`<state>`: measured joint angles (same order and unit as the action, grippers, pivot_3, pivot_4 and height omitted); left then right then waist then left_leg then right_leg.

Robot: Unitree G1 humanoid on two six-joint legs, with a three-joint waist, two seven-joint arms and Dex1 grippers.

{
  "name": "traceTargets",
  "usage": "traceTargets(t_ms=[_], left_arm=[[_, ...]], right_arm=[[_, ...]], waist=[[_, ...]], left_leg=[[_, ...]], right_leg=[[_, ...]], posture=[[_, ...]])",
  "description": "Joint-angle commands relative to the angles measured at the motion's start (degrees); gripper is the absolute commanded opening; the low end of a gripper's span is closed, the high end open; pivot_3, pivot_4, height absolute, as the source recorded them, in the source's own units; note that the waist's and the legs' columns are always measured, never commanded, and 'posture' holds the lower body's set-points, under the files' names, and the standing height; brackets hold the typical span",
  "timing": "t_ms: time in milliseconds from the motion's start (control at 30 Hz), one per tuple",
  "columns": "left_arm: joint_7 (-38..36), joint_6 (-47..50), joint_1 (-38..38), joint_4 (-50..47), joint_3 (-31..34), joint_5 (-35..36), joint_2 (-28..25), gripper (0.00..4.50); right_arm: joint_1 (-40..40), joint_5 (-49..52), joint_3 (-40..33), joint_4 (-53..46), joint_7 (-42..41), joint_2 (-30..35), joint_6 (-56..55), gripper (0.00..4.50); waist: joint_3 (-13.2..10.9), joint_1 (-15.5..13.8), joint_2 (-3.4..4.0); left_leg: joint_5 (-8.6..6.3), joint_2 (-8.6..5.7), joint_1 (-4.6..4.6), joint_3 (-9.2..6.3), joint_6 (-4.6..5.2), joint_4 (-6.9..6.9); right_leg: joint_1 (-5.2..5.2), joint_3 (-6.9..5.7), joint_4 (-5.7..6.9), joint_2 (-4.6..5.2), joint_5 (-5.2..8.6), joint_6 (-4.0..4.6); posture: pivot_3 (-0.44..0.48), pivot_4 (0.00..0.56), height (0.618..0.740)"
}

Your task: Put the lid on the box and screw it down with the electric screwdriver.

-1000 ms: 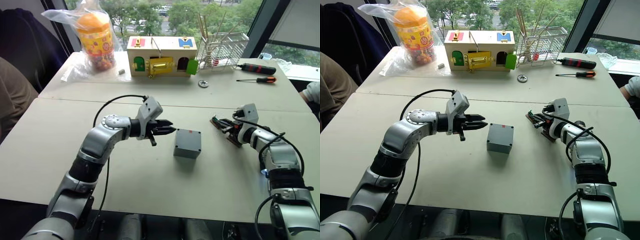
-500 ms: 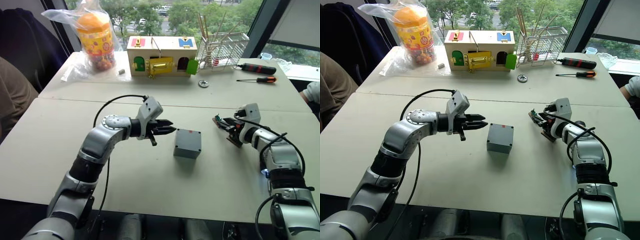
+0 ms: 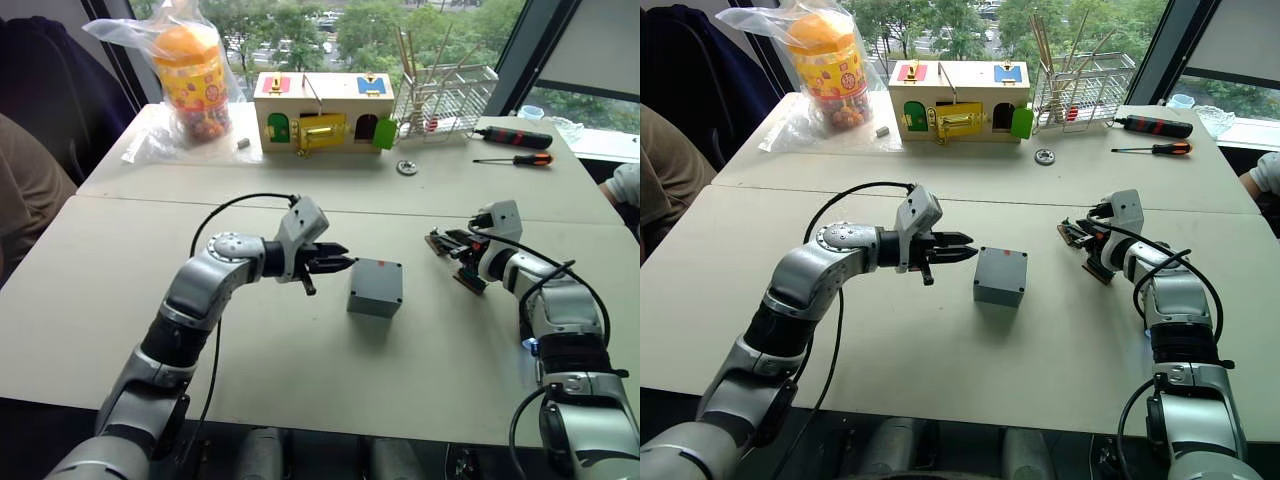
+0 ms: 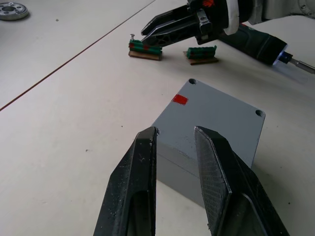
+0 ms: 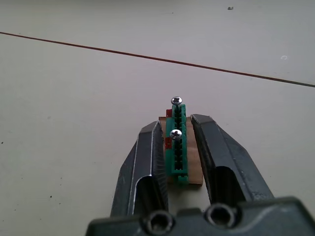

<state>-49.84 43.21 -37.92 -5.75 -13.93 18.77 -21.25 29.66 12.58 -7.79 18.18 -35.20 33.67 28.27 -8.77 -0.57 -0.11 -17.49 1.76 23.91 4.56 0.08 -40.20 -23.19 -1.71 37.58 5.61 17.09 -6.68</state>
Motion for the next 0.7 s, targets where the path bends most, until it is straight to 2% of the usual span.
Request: traceTargets(t_ms=[33, 700], left_arm=[[0.2, -1.0, -0.4, -1.4, 0.4, 0.6, 0.2, 1.20], [-0.2, -1.6, -0.5, -0.7, 0.4, 0.6, 0.3, 1.20]], right_arm=[[0.8, 0.1, -0.6, -1.3, 0.1, 0.3, -0.9, 0.02], [0.2, 3.0, -3.4, -8.2, -0.6, 1.5, -0.8, 0.02]], waist=[[0.0, 0.0, 0.00], [0.0, -0.1, 0.00]], left_leg=[[0.00, 0.00, 0.00, 0.00, 0.00, 0.00], [0.00, 0.00, 0.00, 0.00, 0.00, 0.00]], right_leg=[[0.00, 0.00, 0.00, 0.00, 0.00, 0.00], [0.00, 0.00, 0.00, 0.00, 0.00, 0.00]], posture=[[0.000, 0.150, 0.708], [0.000, 0.150, 0.708]])
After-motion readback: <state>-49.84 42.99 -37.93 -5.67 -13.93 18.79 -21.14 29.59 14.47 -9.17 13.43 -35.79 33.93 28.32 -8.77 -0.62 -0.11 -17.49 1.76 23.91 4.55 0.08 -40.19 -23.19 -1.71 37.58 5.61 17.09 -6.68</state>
